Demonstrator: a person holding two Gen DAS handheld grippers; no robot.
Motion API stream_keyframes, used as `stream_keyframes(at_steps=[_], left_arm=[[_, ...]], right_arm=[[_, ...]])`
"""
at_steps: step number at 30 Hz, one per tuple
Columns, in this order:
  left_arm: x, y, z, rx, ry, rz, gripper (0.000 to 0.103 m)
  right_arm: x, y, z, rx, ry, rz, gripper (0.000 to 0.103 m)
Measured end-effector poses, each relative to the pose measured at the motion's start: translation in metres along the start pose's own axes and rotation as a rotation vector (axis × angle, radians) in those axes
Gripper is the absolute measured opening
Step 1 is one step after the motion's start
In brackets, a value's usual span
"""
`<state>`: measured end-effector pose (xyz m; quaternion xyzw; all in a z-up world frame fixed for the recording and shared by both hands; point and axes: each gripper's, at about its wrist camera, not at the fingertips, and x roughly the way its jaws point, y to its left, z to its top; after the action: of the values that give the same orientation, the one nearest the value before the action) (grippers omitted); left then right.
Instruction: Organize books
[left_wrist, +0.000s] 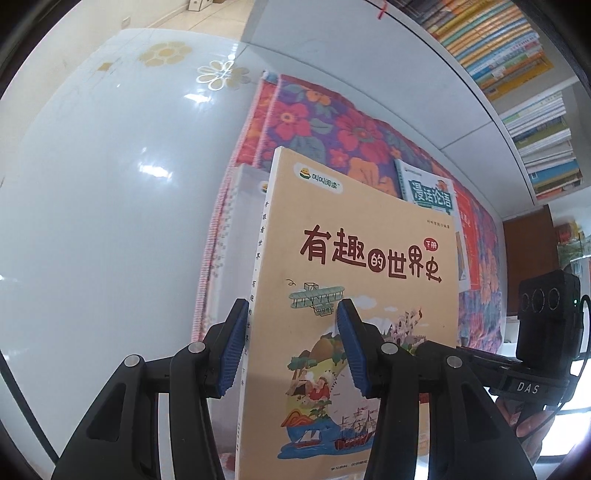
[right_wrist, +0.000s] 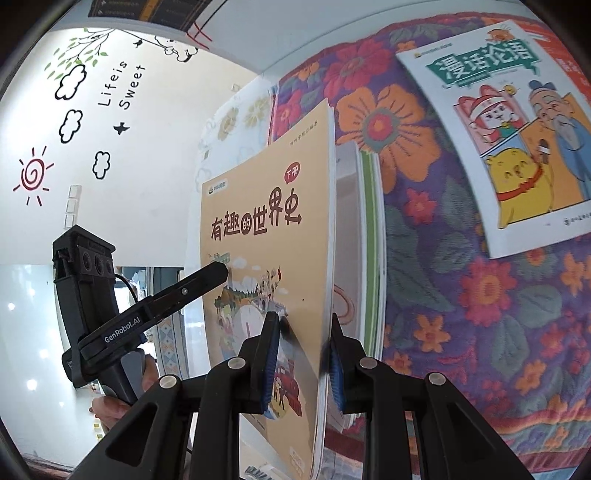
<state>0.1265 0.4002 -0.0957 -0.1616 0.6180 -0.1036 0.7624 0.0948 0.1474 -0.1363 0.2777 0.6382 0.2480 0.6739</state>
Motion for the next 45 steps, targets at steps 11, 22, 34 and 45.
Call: stream_keyframes(at_steps=[11,22,34,45], left_arm=[[0.011,0.014,-0.001,-0.021,0.017,-0.008,0.047],[0.012,0.009,-0.001,0.000,0.011,0.007,0.048],[0.007,0.011,0.006,-0.009,-0.007,0.007,0.051],[-0.002,0.030,0.001,-0.065,-0.027,0.022,0.053]], right_arm=[[0.020,0.012,0.005,0.000,0.016,-0.037,0.025],[0.030,0.003,0.007,0.054,0.015,-0.011,0.026],[0.027,-0.005,0.002,0.078,0.002,-0.006,0.026],[0.023,-0.002,-0.001,0.060,-0.003,-0.062,0.028]])
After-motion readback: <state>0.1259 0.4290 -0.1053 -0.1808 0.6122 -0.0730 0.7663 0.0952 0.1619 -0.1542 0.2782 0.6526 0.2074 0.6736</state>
